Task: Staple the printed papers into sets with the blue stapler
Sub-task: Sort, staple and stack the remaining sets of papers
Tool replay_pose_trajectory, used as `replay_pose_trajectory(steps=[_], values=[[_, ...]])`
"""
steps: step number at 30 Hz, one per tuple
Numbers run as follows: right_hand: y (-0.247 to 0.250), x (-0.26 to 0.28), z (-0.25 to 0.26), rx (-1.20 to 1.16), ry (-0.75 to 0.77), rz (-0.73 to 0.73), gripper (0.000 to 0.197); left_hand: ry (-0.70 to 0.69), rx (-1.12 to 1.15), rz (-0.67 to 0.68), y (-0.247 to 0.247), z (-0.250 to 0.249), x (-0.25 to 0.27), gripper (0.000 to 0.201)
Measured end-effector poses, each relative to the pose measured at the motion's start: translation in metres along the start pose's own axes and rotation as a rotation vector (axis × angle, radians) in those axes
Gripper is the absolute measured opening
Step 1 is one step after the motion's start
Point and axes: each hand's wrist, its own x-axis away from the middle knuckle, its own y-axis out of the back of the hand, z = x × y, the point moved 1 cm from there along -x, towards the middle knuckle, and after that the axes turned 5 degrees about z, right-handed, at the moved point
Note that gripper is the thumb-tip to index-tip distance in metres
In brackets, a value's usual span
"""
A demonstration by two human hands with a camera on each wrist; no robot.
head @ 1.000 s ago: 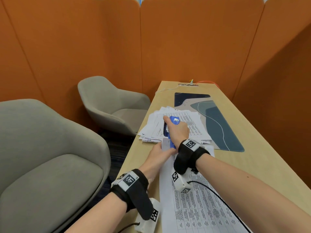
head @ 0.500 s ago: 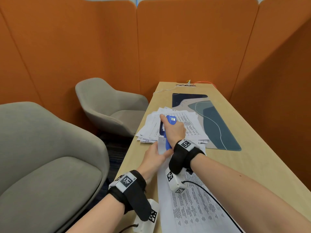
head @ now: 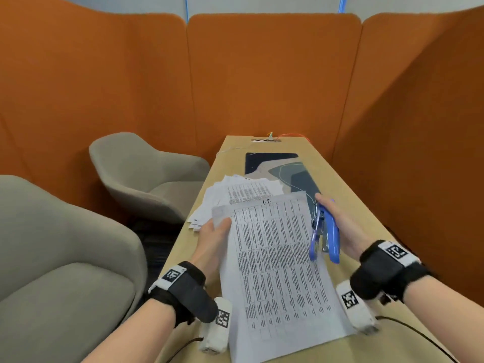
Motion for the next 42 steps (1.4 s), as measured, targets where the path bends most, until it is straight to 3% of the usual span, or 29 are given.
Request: replay_pose_trajectory(steps=[3,6,9,11,14,17,22,25,27,29,30,33,35,38,40,42], values=[[0.015,0.035,-0.022,0.033,-0.097,0.070,0.047,0.052,0.078,0.074,-0.028,-0.003,-0.007,0.017],[0.036,0.044,-0.037,0.157,-0.173,-0.077,0.061,0.141,-0.088,0.068,-0.057,0.011,-0.026,0.032],[0.073,0.040,-0.049,0.181,-0.248,-0.224,0.077,0.014,-0.722,0.010,-0.071,0.025,-0.050,0.047],[0.099,0.040,-0.047,0.188,-0.290,-0.298,0.069,-0.074,-1.153,0.018,-0.070,0.029,-0.064,0.051],[0.132,0.032,-0.037,0.268,-0.374,-0.423,0.059,0.084,-1.468,0.182,-0.057,0.035,-0.083,0.063],[0.155,0.013,-0.032,0.410,-0.414,-0.486,0.069,0.139,-1.551,0.300,-0.046,0.043,-0.100,0.066],[0.155,-0.011,-0.031,0.528,-0.486,-0.463,0.065,0.106,-1.595,0.288,-0.036,0.052,-0.119,0.051],[0.152,-0.026,-0.037,0.571,-0.481,-0.472,0.088,0.073,-1.619,0.329,-0.033,0.050,-0.123,0.040],[0.156,-0.035,-0.041,0.766,-0.509,-0.516,0.109,0.034,-1.652,0.382,-0.033,0.042,-0.125,0.029],[0.144,-0.034,-0.031,1.027,-0.474,-0.568,0.109,0.041,-1.676,0.431,-0.031,0.033,-0.127,0.030],[0.130,-0.028,-0.023,1.033,-0.420,-0.571,0.100,0.048,-1.679,0.446,-0.027,0.028,-0.129,0.032],[0.096,-0.023,-0.018,0.638,-0.254,-0.355,0.061,-0.003,-1.691,0.454,-0.016,0.019,-0.134,0.026],[0.074,-0.020,-0.021,0.440,-0.297,-0.171,0.048,-0.045,-1.723,0.420,-0.011,0.015,-0.135,0.016],[0.047,-0.024,-0.035,0.348,-0.377,-0.052,0.048,-0.120,-1.759,0.285,-0.008,0.014,-0.134,0.021],[0.037,-0.027,-0.046,0.323,-0.428,-0.035,0.055,-0.161,-1.760,0.194,-0.006,0.014,-0.131,0.011],[0.030,-0.027,-0.054,0.323,-0.464,-0.037,0.060,-0.170,-1.707,0.122,-0.003,0.015,-0.131,0.015]])
